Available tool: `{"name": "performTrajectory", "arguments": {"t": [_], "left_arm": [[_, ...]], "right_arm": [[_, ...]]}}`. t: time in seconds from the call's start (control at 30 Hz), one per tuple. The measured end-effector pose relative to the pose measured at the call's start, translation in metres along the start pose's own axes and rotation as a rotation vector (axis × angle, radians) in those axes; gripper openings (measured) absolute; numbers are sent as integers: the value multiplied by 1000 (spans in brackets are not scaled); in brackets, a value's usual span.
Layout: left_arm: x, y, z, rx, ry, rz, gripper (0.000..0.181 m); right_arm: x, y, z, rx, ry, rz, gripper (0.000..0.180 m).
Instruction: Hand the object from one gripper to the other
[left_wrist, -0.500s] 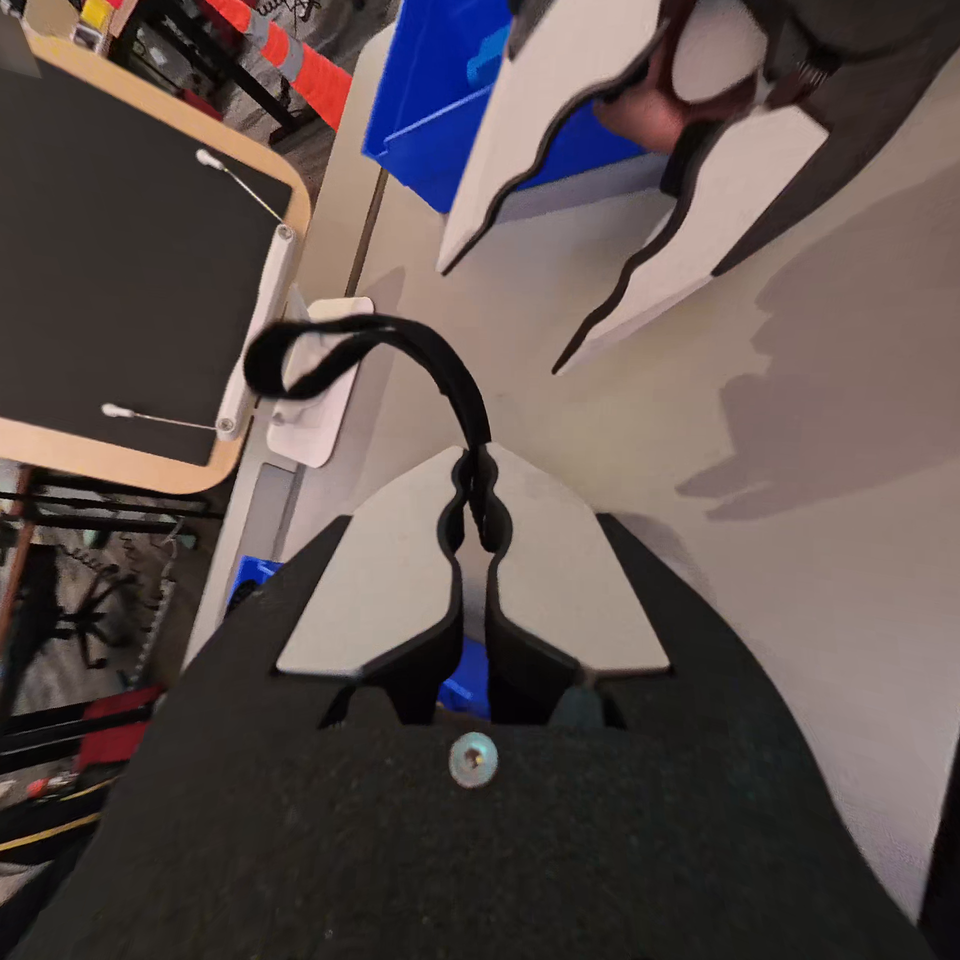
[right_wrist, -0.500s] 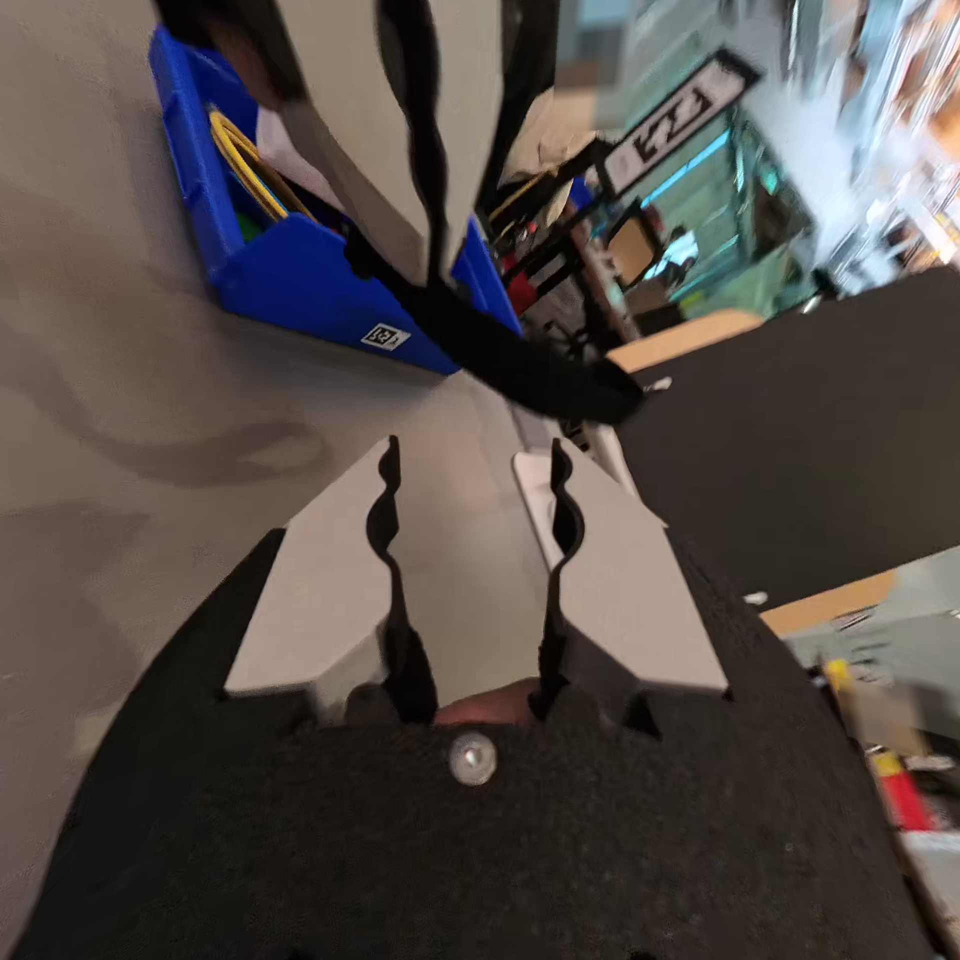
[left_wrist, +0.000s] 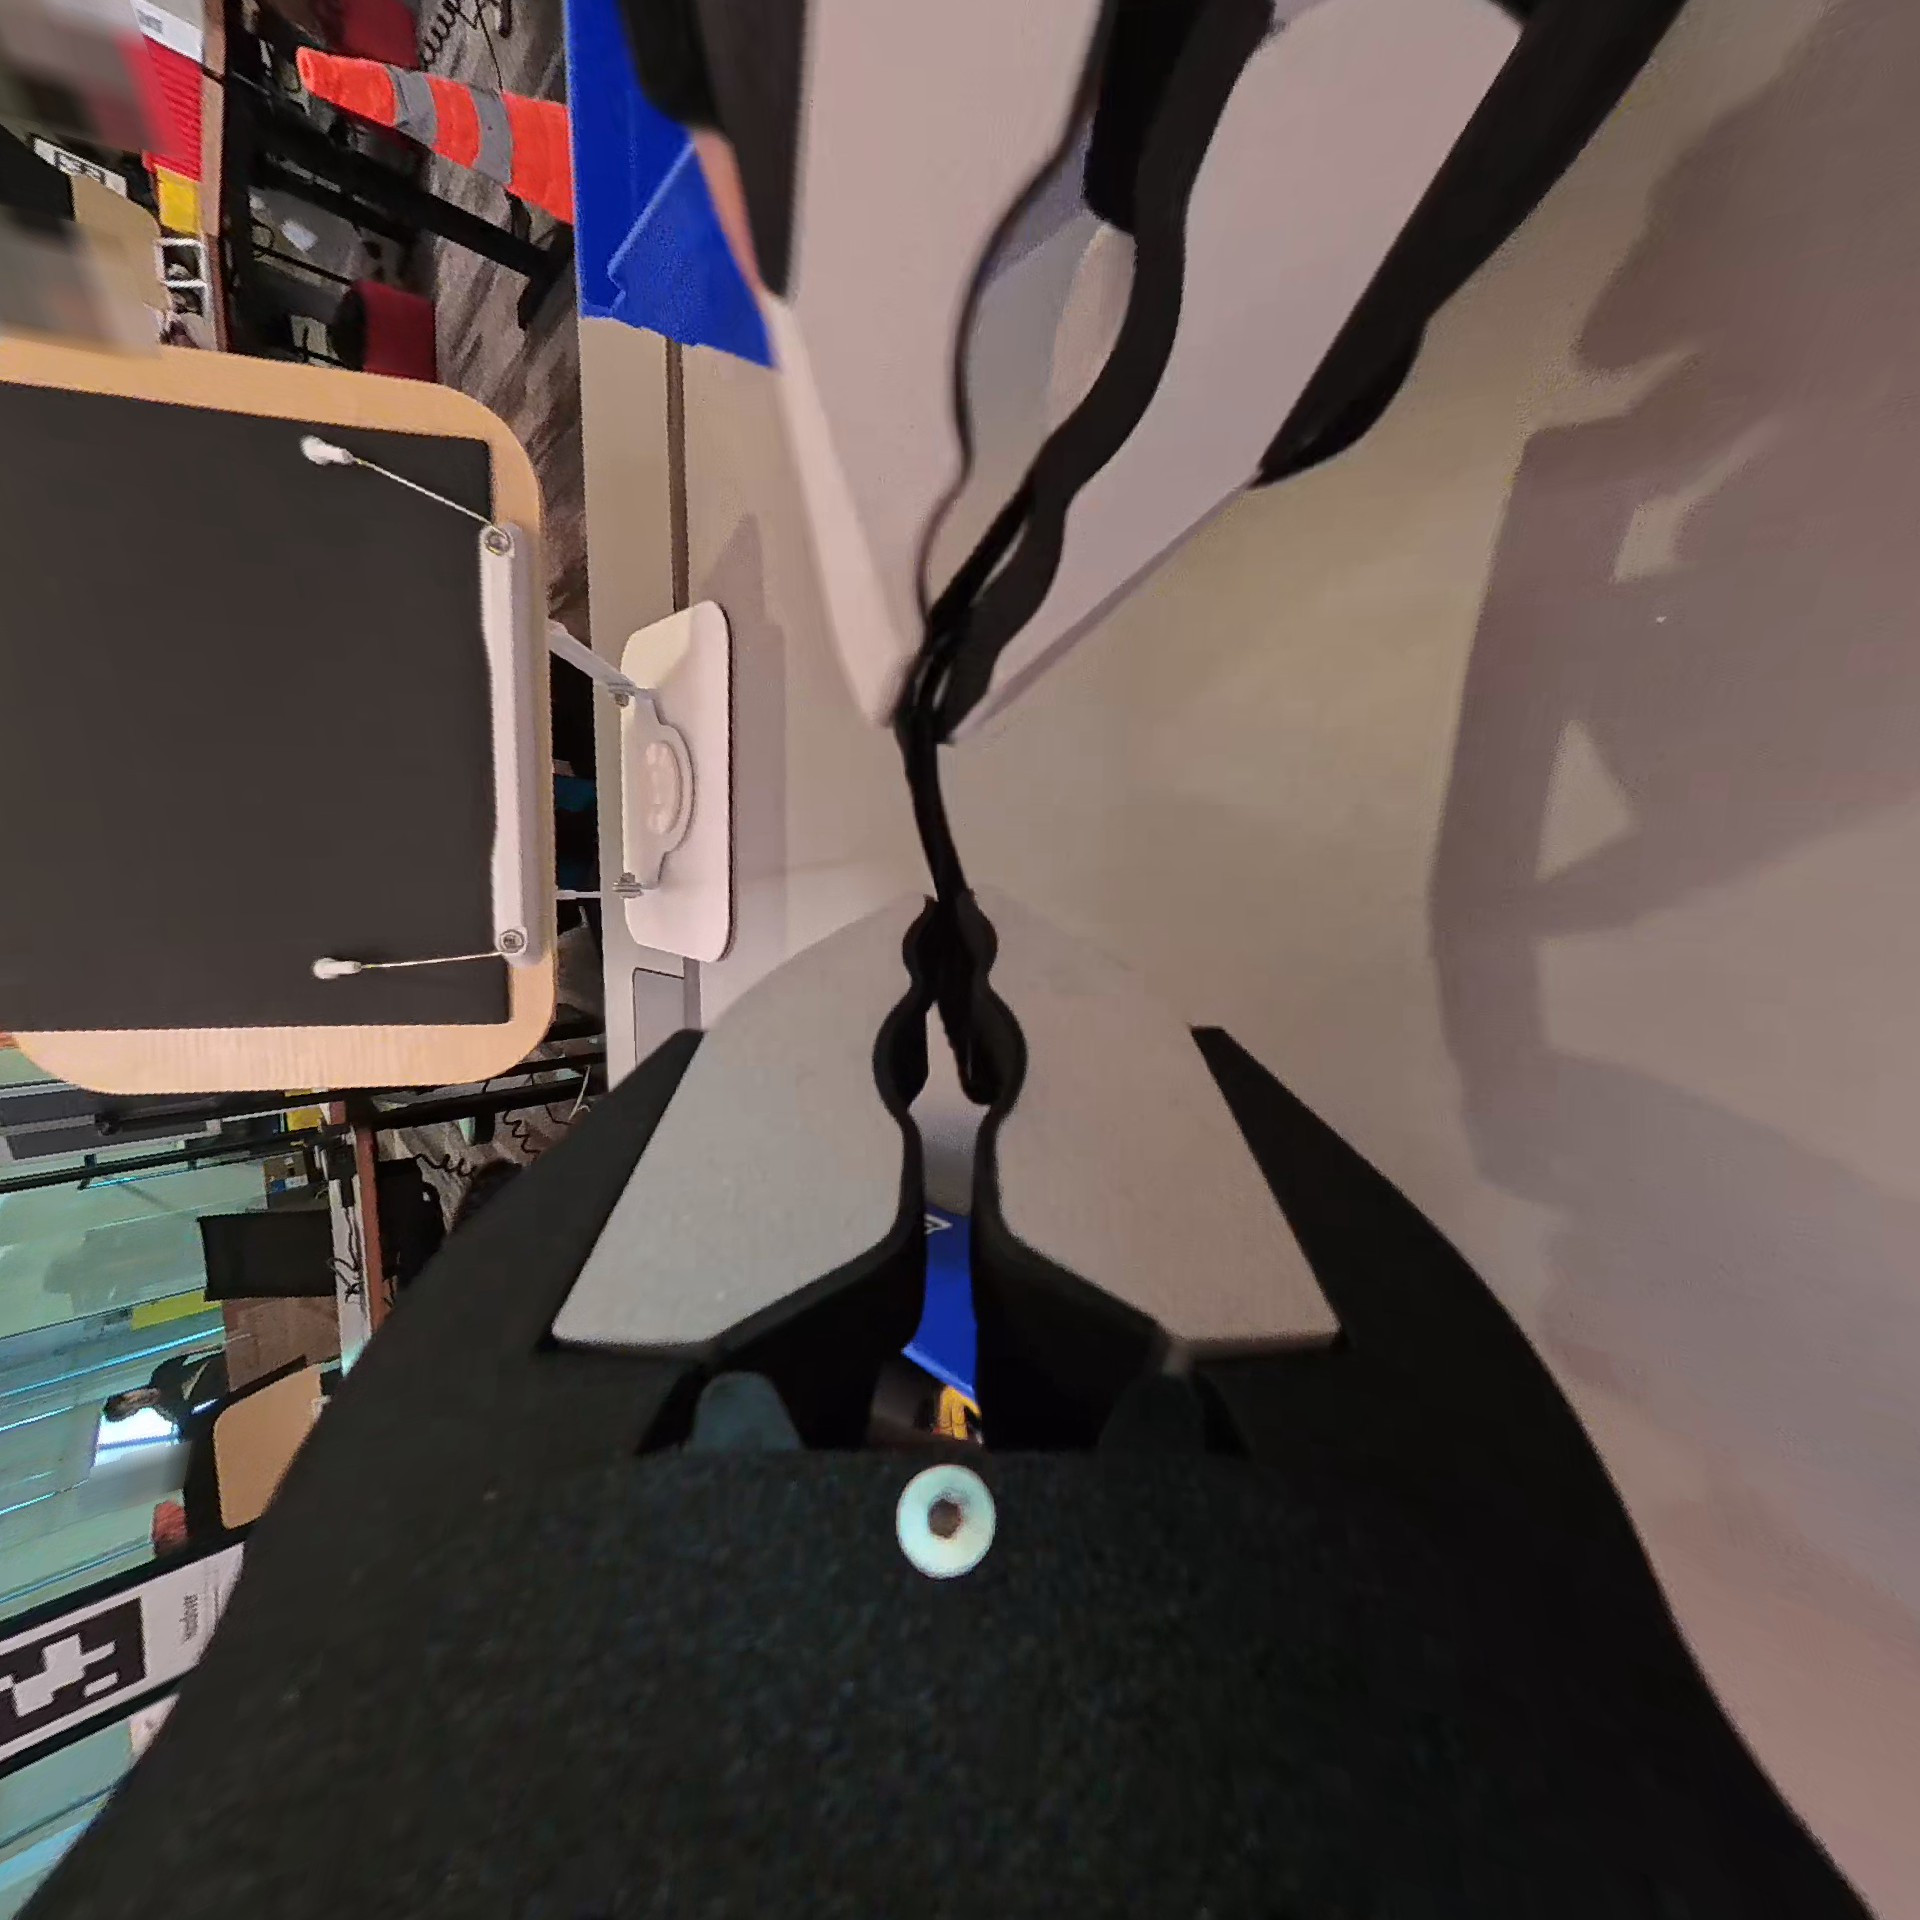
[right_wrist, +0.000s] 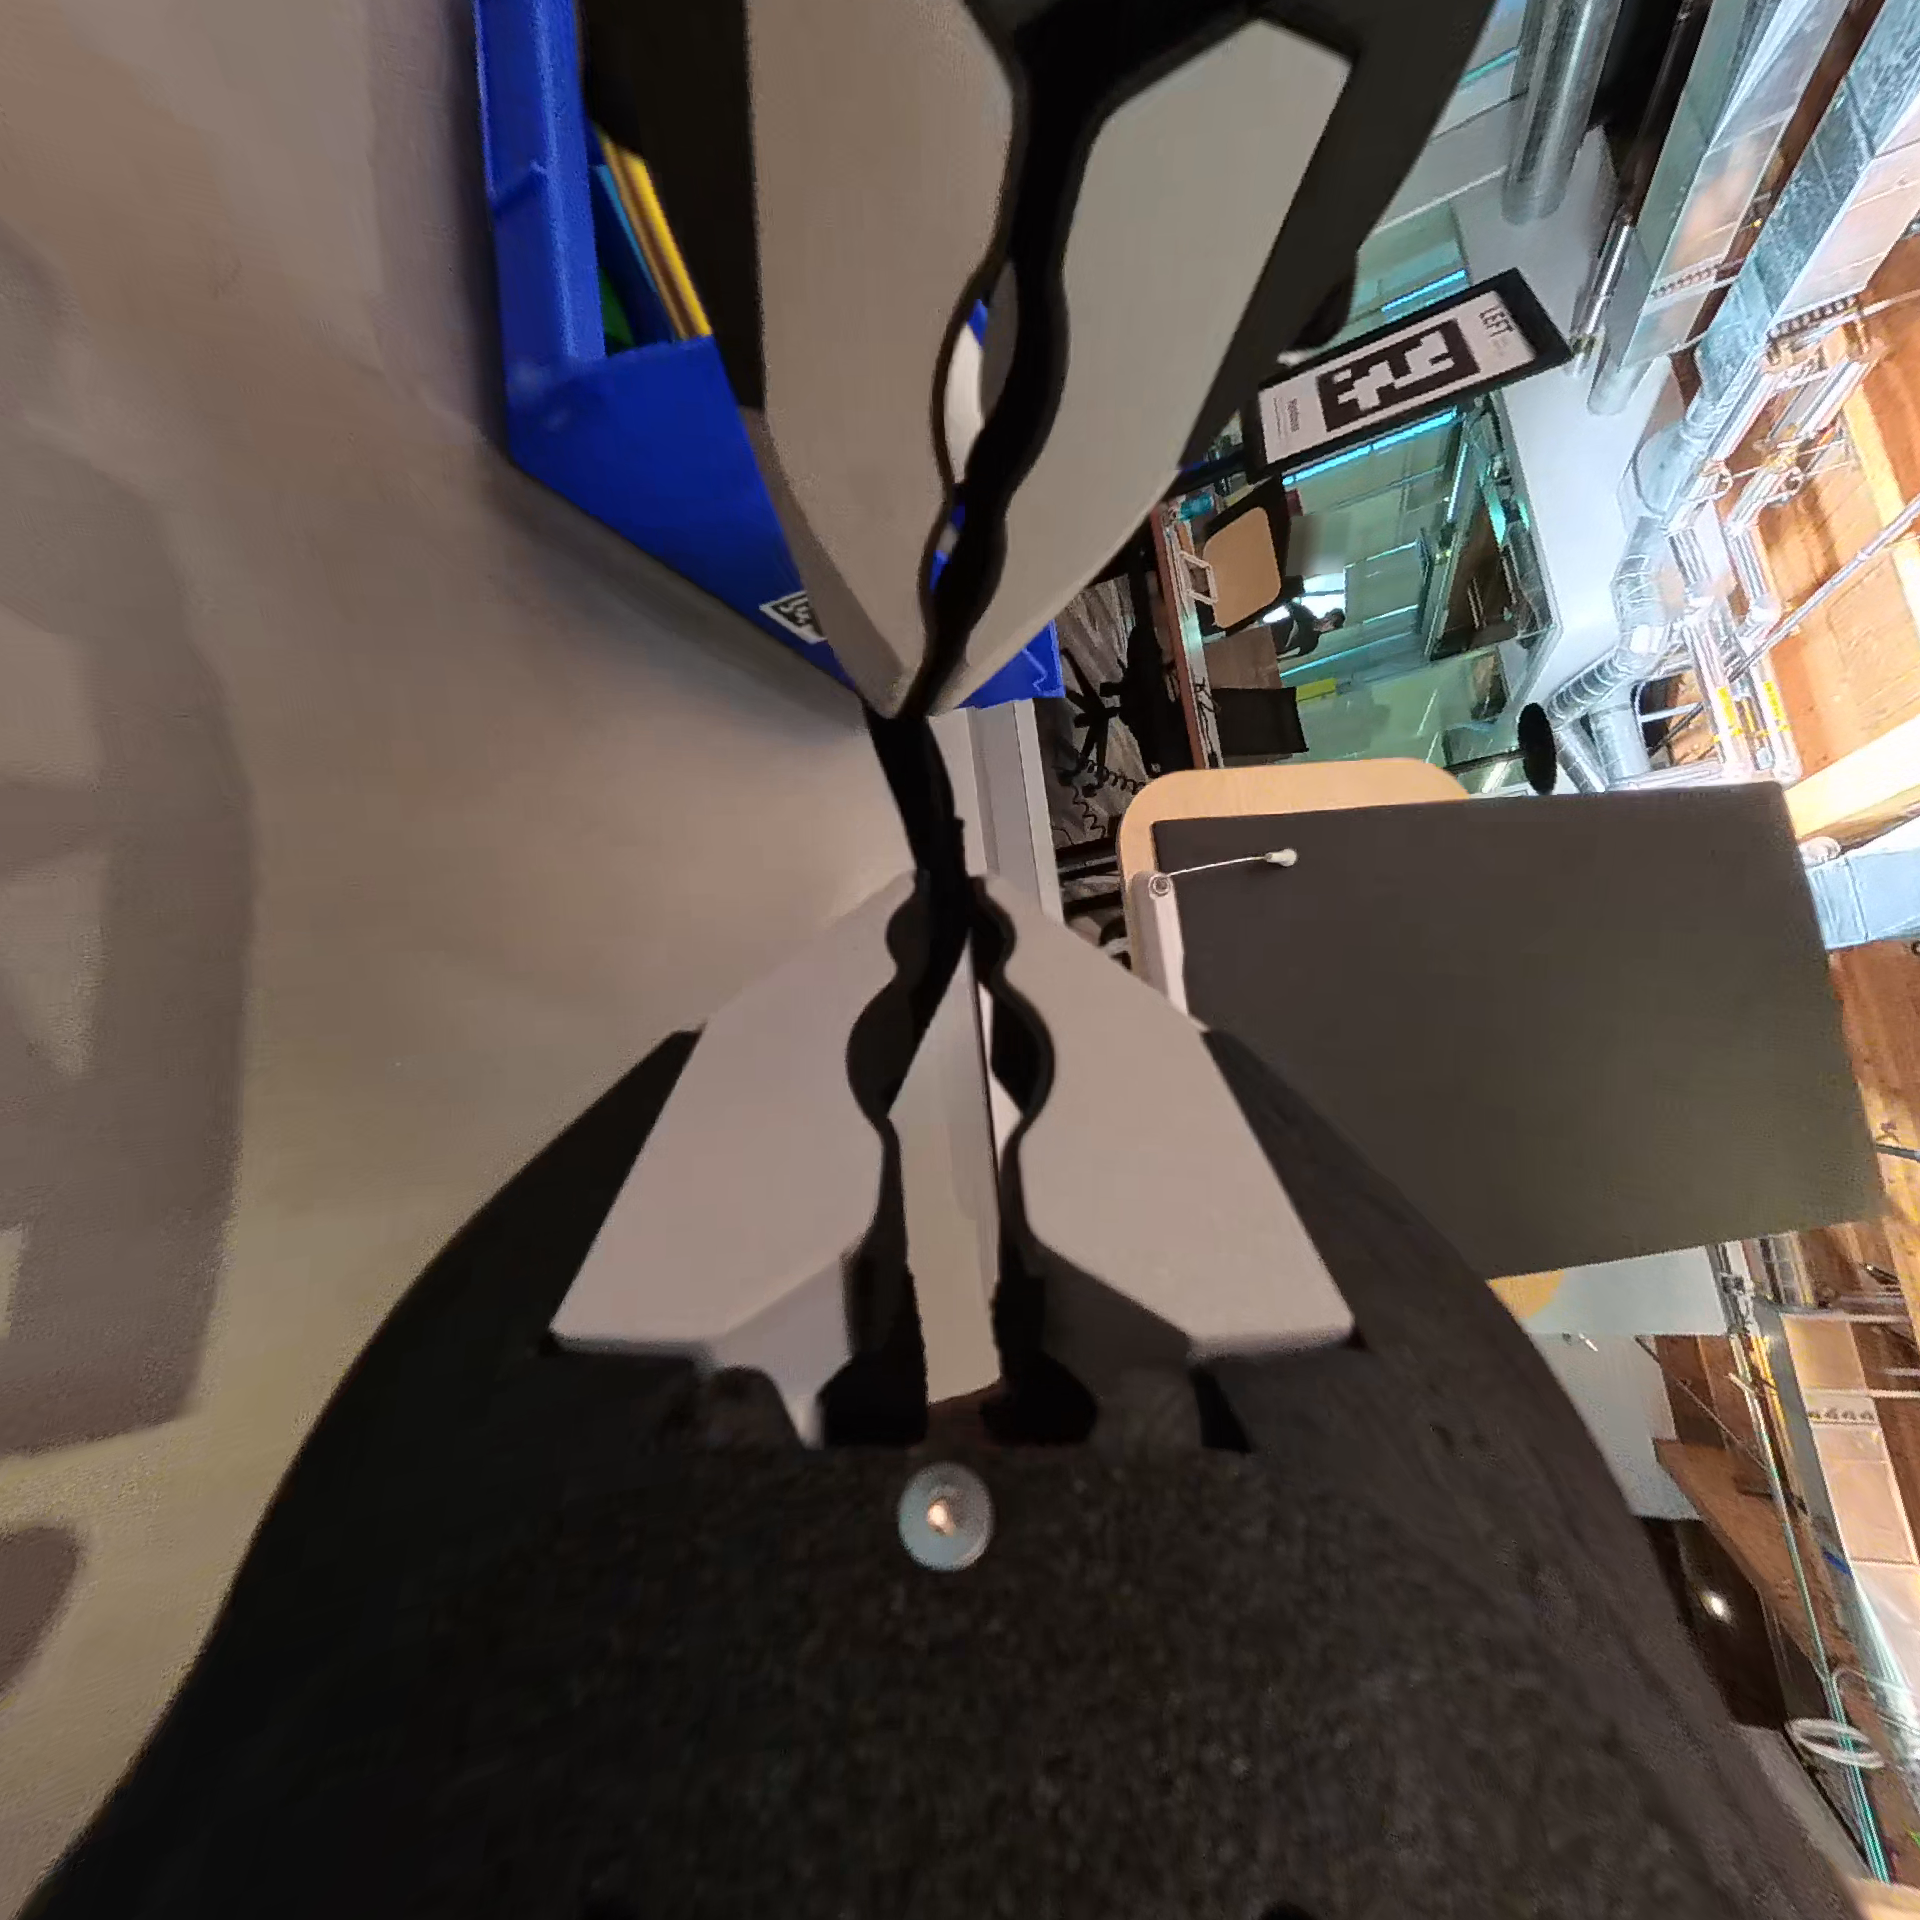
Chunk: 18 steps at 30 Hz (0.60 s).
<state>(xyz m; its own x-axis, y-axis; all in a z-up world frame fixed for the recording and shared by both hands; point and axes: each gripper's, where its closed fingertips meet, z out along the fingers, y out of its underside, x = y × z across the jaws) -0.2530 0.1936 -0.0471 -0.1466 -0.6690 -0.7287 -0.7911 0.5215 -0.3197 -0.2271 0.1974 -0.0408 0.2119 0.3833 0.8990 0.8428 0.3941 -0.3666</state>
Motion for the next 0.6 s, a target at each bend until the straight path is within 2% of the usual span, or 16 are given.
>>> {"name": "performTrajectory", "arguments": {"t": [0.17,0.2,0.23,0.27,0.33,0.47,0.6], "left_arm": [[-6,-3,2,46,-34,-79,2],[-11,-4,2,68,-59,-140,11],[-16,-3,0,84,-86,-216,37],[-19,-1,-3,101,-92,-304,47],[-21,4,-13,164,-118,-516,54],[25,23,-29,386,-86,-964,50],[85,49,-35,389,-100,-1201,46]], "right_arm": [[-8,6,2,1,-115,131,4],[-8,9,1,-4,-155,185,4],[-7,12,0,-7,-187,240,4],[-2,15,-3,-1,-201,297,3],[17,21,-12,43,-187,418,3],[82,57,-39,82,-26,654,3],[163,130,-92,82,275,925,4]]}}
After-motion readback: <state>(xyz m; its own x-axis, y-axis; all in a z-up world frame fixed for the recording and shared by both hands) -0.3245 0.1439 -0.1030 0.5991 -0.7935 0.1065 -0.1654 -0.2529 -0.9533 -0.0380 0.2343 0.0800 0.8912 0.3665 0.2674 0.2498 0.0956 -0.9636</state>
